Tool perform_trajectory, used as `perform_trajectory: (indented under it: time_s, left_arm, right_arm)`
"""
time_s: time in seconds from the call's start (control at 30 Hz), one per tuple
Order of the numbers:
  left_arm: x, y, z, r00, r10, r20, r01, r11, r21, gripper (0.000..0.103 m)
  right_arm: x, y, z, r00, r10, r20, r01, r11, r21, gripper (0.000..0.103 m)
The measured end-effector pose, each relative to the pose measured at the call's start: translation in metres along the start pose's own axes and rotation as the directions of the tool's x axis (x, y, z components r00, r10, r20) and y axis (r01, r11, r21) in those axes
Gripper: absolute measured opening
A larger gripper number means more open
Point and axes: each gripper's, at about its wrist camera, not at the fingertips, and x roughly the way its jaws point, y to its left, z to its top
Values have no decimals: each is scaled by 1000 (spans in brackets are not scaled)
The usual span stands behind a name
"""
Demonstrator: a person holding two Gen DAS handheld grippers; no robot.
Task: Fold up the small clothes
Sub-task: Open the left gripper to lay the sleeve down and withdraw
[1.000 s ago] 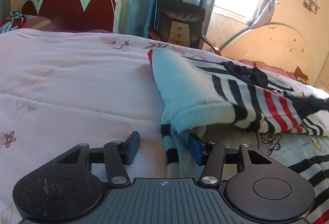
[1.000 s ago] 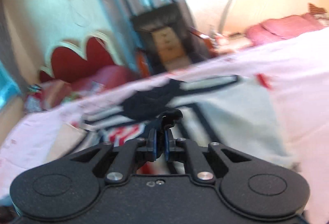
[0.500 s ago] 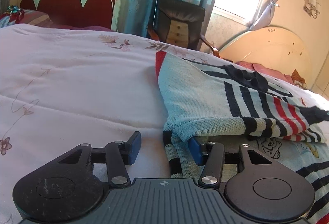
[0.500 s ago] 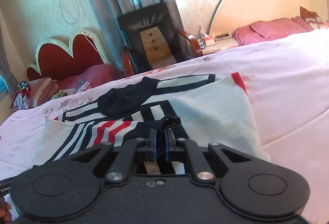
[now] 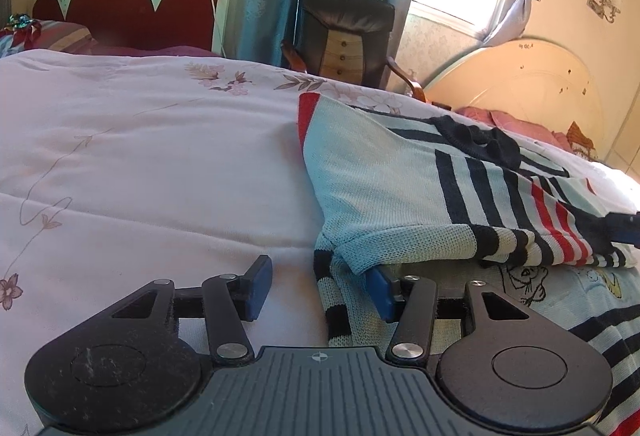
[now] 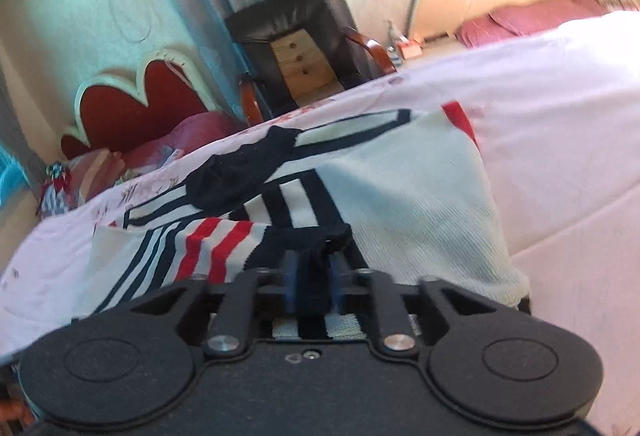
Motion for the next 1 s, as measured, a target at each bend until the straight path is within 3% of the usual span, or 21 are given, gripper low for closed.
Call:
perform_trajectory:
  time_s: [0.03,0.07,0.13,0.17,0.23,0.37,0.47,0.57,0.7,0.77,0.87,0.93,1.0]
  left_arm:
    - [0,-1,0,1000,3,-1,-3,1000,5,52]
    - [0,-2,0,1000,6,-2,-6,1000,9,52]
    - [0,-3,0,1000,11,-4,-11,1000,10,52]
    - [1,-3,0,1000,14,-6,-14,1000,11,52]
    - [1,-5,1,1000,22,-8,-22,1000,14,52]
    - [3,-11,1,999,39,-14,-38,998,47,52]
    - [2,-10,1,999,34,-17,-33,998,52,52]
    - [-13,-8,1,999,18,-27,-16,998,68,52]
    - [-53,-9,11,995,-34,96,31,999,38,52]
    - [-46,-24,20,992,-73,107,66,996,67,52]
    - [-15,-45,21,990,-125,57,120,988,94,52]
    - [5,-55,13,993,-118,9,116,986,120,52]
    - [8,-60,2,994,-111,26,106,983,149,52]
  right_arm:
    - [3,-4,0,1000,2,0,-2,999,35,44]
    - [7,-7,0,1000,8,-8,-8,998,56,42]
    - [16,-10,0,998,40,-46,-37,997,68,25]
    - [21,-8,-1,997,41,-65,-38,998,48,6]
    - [24,2,-3,998,0,-65,-3,999,-43,5]
    - [9,14,-5,998,-61,26,64,990,-123,5]
    - [24,14,-8,995,-84,-45,76,983,-168,7]
    - [17,12,-6,996,-90,-19,86,984,-156,18]
    - [-10,17,-3,997,-53,46,61,981,-182,16]
    - [-12,28,-3,998,-34,57,46,971,-235,16]
    - [5,46,-5,1000,-7,24,13,961,-276,16]
    - [16,61,-9,1000,10,8,-7,946,-323,15]
    - [32,69,-17,999,-22,-31,9,924,-383,13]
